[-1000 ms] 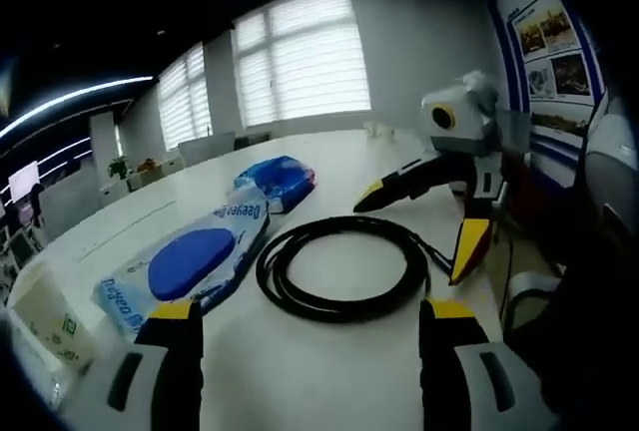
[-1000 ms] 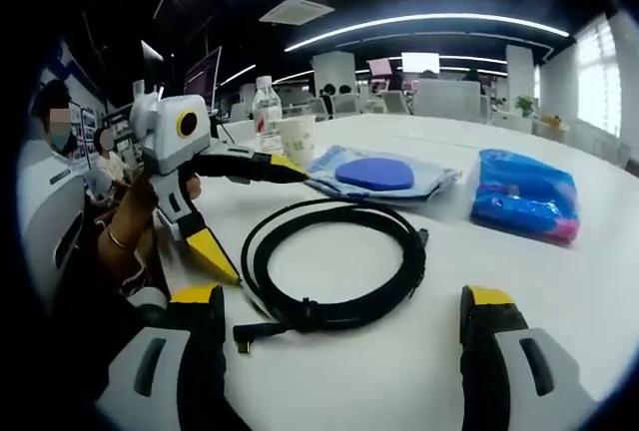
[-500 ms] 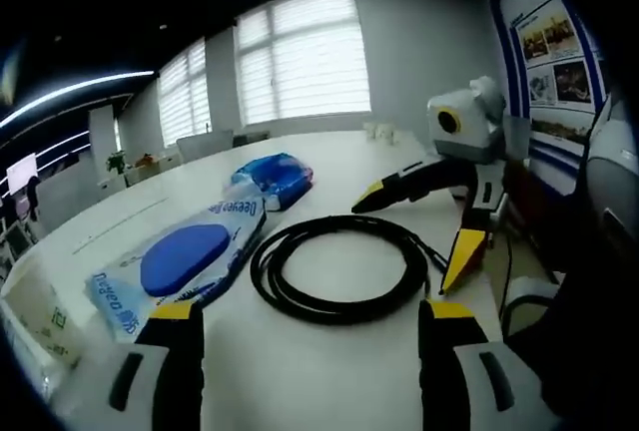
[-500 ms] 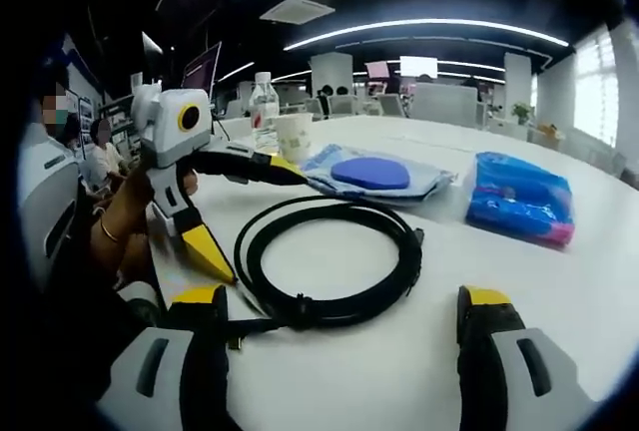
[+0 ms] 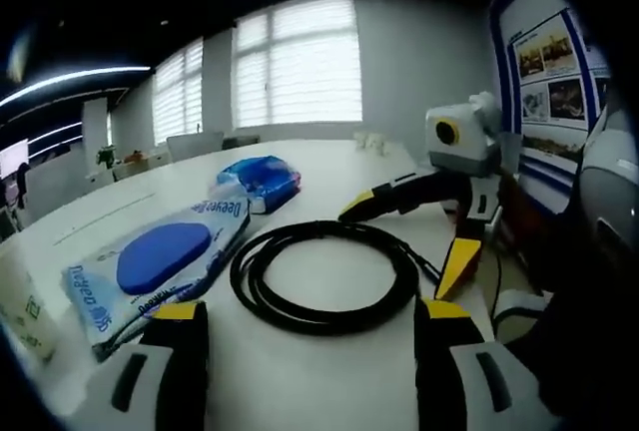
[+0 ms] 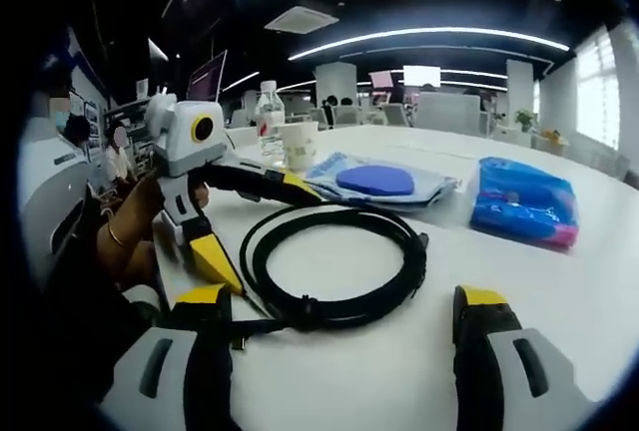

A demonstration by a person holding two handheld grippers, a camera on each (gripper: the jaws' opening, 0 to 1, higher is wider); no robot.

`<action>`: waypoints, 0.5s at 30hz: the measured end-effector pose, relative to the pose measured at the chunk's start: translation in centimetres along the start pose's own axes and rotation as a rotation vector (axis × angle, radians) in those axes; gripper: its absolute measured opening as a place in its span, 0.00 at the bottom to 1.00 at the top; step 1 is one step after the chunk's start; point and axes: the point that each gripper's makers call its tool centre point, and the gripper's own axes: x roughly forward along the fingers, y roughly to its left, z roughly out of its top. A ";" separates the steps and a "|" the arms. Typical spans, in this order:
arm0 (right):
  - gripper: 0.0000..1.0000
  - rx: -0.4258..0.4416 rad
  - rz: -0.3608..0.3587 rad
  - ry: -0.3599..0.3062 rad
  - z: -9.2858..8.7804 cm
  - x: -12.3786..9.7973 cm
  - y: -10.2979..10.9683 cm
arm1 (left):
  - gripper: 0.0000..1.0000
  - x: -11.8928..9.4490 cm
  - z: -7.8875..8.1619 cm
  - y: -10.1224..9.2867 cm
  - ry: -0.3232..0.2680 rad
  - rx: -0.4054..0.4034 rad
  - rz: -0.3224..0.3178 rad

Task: Arrange the tabletop items into an orderly group along one side of the table until the central work area is clear of visible clutter.

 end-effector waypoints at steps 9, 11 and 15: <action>0.74 -0.034 -0.031 -0.003 -0.2 0.1 -0.3 | 0.85 0.3 -0.8 -0.2 0.033 -0.001 -0.003; 0.71 -0.032 -0.032 -0.016 -0.1 -0.1 -0.4 | 0.85 0.3 -0.6 -0.4 0.023 0.002 -0.013; 0.64 -0.033 -0.017 -0.047 0.0 -0.2 -0.2 | 0.85 1.0 -0.6 -1.1 0.000 -0.040 -0.058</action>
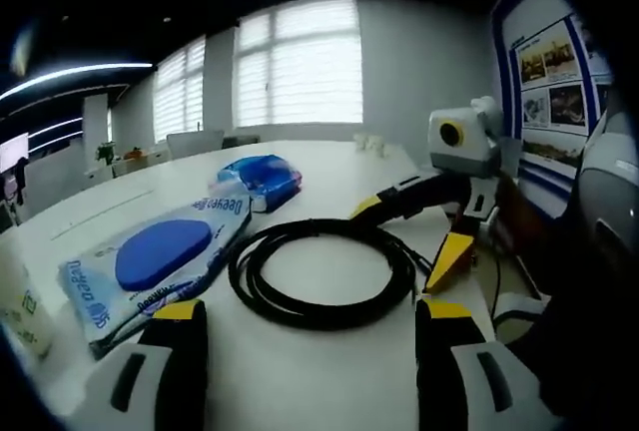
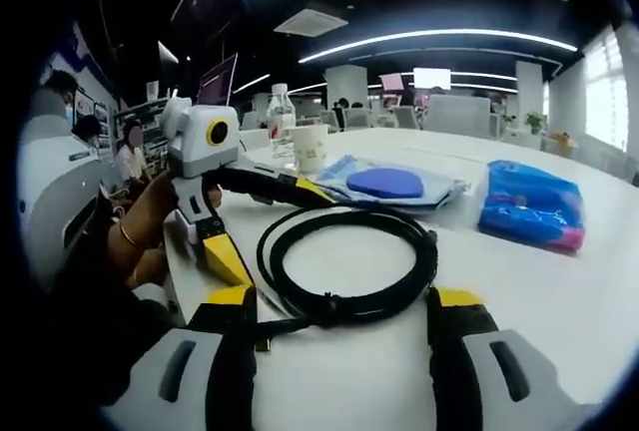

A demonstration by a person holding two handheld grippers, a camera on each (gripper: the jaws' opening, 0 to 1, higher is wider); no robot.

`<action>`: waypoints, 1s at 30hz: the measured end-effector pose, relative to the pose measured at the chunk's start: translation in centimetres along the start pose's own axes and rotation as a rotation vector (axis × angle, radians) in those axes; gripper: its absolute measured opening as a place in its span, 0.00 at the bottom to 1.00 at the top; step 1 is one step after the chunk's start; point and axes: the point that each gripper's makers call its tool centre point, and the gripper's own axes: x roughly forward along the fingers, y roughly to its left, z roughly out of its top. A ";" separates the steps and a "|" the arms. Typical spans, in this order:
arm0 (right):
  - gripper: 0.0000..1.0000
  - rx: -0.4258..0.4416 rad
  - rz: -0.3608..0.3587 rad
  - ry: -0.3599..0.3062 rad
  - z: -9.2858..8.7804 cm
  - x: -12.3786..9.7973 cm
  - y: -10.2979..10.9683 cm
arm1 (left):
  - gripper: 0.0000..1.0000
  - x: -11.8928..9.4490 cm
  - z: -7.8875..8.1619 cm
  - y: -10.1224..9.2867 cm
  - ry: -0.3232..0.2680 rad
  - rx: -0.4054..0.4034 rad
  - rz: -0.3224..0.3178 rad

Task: Arrange the tabletop items into an orderly group along one side of the table until the central work area is clear of visible clutter.

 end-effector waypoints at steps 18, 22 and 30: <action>0.76 -0.046 0.081 -0.085 0.4 0.9 -0.7 | 0.79 1.7 0.3 -0.4 0.008 0.018 -0.102; 0.71 -0.025 0.102 -0.085 0.3 1.1 -0.7 | 0.76 2.2 0.6 -0.6 0.011 0.026 -0.122; 0.68 0.004 0.102 -0.104 0.4 1.5 -0.8 | 0.75 2.0 0.4 -0.7 0.008 0.012 -0.129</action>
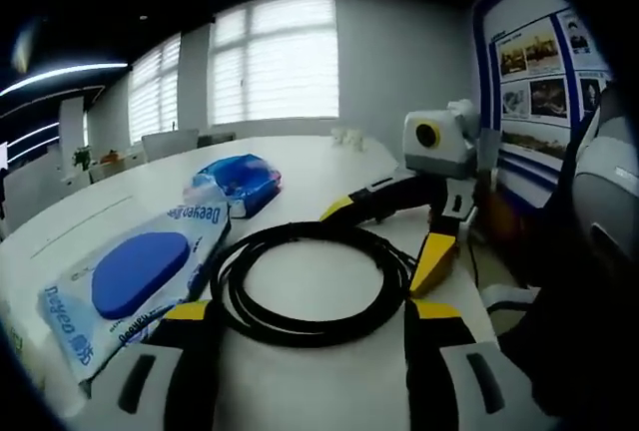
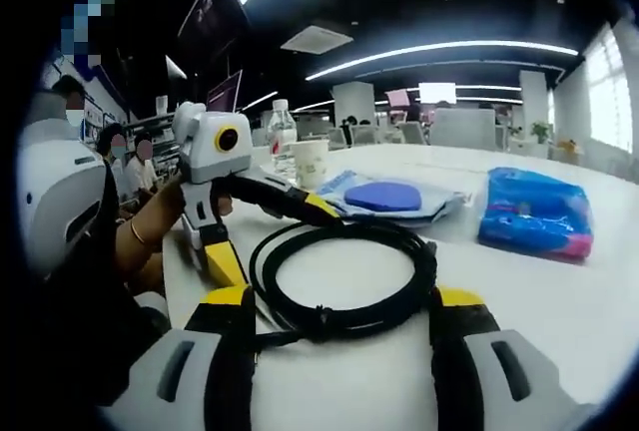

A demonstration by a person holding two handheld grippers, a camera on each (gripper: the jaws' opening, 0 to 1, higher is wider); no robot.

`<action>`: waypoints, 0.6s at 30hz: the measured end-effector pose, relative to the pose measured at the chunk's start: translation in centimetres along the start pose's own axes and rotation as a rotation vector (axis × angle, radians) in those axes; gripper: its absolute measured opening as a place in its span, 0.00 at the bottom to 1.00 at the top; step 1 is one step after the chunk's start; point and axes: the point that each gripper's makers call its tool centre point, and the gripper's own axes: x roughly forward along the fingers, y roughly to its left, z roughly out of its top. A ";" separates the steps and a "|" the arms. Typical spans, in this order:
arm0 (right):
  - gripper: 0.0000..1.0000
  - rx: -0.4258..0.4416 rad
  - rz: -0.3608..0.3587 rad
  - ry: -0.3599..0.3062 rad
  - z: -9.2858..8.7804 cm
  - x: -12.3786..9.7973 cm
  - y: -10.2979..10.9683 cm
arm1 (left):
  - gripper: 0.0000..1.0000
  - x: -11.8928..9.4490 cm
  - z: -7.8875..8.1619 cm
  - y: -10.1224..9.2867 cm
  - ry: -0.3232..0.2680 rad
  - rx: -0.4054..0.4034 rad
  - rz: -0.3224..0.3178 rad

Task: Arrange the tabletop items into an orderly group along one side of the table until the central work area is clear of visible clutter.

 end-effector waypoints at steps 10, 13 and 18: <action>0.67 0.000 -0.007 0.005 0.0 -0.1 0.2 | 0.71 0.0 0.1 0.1 -0.014 -0.009 0.014; 0.67 0.000 -0.009 0.005 0.0 -0.2 0.2 | 0.71 0.0 0.1 0.1 -0.015 -0.009 0.014; 0.67 -0.002 -0.009 0.007 0.0 -0.3 0.3 | 0.71 0.1 0.1 0.2 -0.016 -0.009 0.014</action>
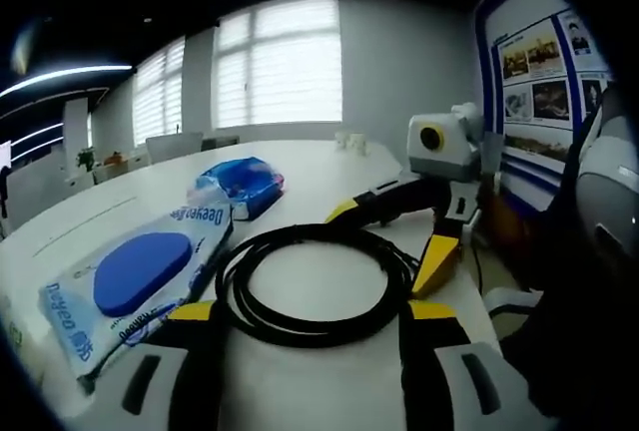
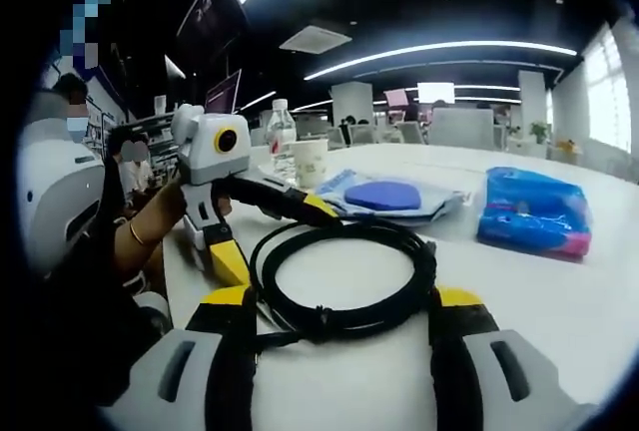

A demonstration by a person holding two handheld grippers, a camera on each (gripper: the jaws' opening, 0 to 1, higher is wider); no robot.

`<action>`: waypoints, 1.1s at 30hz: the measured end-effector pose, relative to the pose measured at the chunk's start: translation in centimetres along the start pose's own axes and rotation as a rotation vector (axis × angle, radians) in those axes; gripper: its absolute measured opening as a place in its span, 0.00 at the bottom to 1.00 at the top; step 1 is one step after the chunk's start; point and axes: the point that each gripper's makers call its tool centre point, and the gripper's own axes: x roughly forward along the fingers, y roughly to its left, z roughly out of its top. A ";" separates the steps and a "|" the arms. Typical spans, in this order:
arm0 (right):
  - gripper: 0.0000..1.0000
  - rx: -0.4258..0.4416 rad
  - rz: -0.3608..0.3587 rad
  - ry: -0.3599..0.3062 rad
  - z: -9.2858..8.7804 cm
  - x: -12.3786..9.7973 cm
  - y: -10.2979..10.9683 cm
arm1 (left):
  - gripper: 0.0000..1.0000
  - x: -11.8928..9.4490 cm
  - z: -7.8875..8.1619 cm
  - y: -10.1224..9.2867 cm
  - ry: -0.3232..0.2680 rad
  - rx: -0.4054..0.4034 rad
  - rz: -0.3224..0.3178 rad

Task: Arrange the tabletop items into an orderly group along one side of the table until the central work area is clear of visible clutter.

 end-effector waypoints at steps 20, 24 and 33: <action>0.66 0.030 0.005 -0.014 0.7 -0.6 0.3 | 0.69 -0.2 0.8 0.0 -0.041 -0.007 0.002; 0.66 0.024 0.004 -0.013 0.9 -0.8 0.5 | 0.69 -0.4 1.0 -0.1 -0.048 -0.002 0.001; 0.66 0.004 -0.003 -0.019 1.5 -1.1 0.9 | 0.69 -0.6 1.4 -0.2 -0.072 -0.009 -0.004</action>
